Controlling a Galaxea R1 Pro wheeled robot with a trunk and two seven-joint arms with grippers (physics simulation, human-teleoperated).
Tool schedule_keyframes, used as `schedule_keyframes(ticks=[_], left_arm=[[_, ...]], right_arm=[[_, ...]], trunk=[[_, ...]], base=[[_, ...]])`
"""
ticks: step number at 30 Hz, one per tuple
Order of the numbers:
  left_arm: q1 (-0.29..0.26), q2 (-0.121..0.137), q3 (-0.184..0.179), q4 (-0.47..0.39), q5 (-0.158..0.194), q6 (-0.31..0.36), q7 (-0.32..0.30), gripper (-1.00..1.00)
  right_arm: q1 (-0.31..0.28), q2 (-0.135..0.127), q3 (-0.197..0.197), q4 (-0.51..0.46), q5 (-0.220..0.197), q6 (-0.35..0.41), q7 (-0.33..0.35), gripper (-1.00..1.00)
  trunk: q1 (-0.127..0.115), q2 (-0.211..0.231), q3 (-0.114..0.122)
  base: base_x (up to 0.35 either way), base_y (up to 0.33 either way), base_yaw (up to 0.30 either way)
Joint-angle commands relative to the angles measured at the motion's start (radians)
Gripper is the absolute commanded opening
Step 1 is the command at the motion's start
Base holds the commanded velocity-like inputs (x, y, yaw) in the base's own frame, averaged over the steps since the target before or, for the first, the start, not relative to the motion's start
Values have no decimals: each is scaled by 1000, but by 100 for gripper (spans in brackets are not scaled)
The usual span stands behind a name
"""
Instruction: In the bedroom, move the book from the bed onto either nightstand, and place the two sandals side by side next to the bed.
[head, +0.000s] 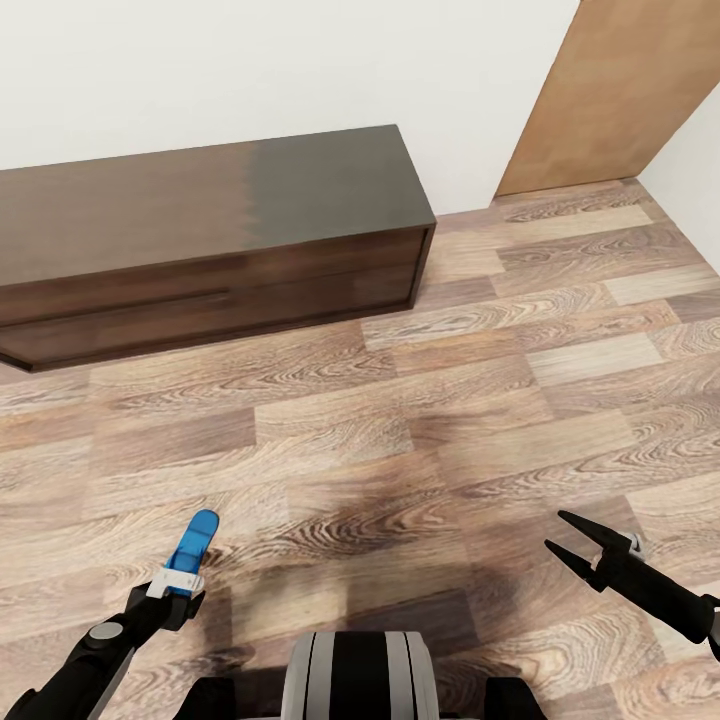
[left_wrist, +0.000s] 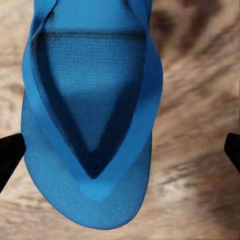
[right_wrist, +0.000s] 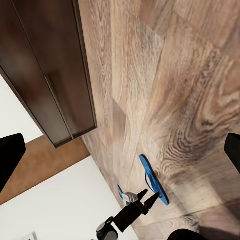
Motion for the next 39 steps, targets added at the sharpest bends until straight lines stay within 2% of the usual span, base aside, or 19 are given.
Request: schedule_keyframes(ticks=[1, 31, 37, 39], left_arm=[[0, 1, -1, -1, -5, 4, -3, 100], [0, 1, -1, -2, -5, 3, -3, 100], [0, 1, -1, -2, -5, 3, -3, 100], [0, 1, -1, -2, -5, 3, -3, 100]], right_arm=[[0, 0, -1, 0, 0, 4, 2, 100], [0, 0, -1, 0, 0, 2, 2, 100], [0, 0, -1, 0, 0, 1, 2, 100], [0, 0, -1, 0, 0, 1, 2, 100]], trunk=[[0, 0, -1], [0, 0, -1], [3, -2, -24], [3, -2, -24]], base=[[172, 143, 0], [40, 14, 0], [0, 0, 0], [0, 0, 0]])
